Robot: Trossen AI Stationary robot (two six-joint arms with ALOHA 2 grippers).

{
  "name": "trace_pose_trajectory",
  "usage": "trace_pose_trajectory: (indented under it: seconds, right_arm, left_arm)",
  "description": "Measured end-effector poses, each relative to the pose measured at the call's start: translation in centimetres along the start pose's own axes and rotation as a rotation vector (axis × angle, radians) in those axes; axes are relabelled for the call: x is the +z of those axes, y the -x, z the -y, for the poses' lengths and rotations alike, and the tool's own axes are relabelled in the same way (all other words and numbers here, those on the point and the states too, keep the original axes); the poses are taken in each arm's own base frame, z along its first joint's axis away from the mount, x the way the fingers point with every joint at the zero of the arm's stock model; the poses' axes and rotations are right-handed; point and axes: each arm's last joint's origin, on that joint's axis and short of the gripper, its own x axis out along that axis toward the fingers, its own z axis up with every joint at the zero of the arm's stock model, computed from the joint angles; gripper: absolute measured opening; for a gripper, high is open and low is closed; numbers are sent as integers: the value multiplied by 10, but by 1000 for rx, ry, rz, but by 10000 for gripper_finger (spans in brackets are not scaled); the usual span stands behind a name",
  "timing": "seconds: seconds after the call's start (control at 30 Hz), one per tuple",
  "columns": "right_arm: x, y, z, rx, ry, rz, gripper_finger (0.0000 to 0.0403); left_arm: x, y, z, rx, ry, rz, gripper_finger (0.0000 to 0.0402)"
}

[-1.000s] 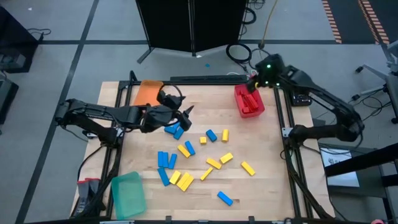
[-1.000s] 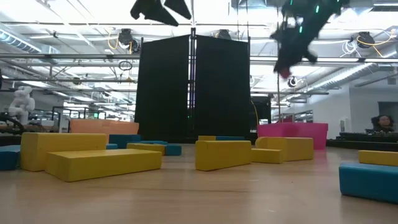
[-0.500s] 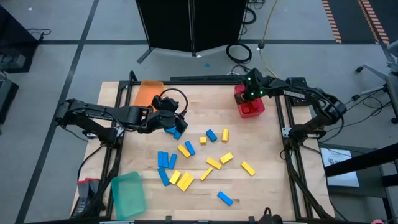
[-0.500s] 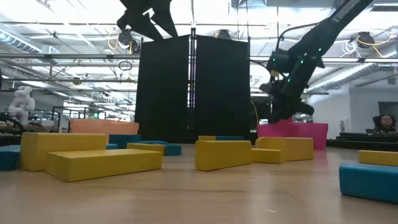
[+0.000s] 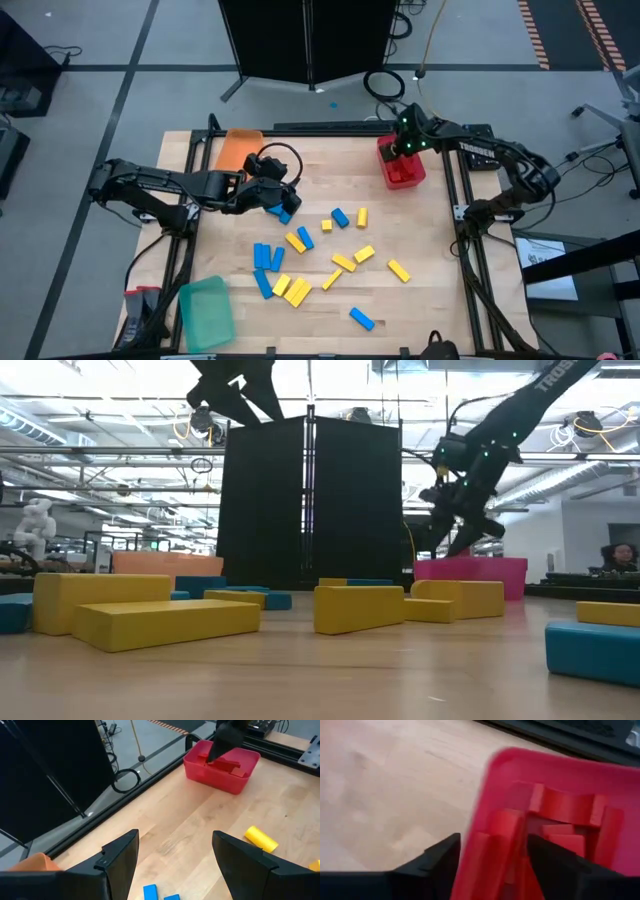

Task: Sort blocks
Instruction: Put the red block into the red transparent bin, then put the blue block into the green transparent bin

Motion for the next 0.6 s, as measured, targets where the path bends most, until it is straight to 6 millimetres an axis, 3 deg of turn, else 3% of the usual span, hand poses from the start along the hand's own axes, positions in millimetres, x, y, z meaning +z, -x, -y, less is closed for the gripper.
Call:
trace_pose_trajectory:
  seconds: [0.13,0.33,0.47,0.6]
  right_arm:
    - [19,24,-10,202,34,-42,253]
    - [55,93,-50,620,126,-114,244]
    - [54,131,-88,723,290,-162,237]
    - [36,148,-118,676,424,-224,235]
  left_arm:
    - [-1,0,2,-58,-45,-29,260]
    - [0,7,2,-237,-109,-87,260]
    - [-1,14,-4,-259,-110,-121,260]
    - [-18,15,-19,-136,-62,-303,260]
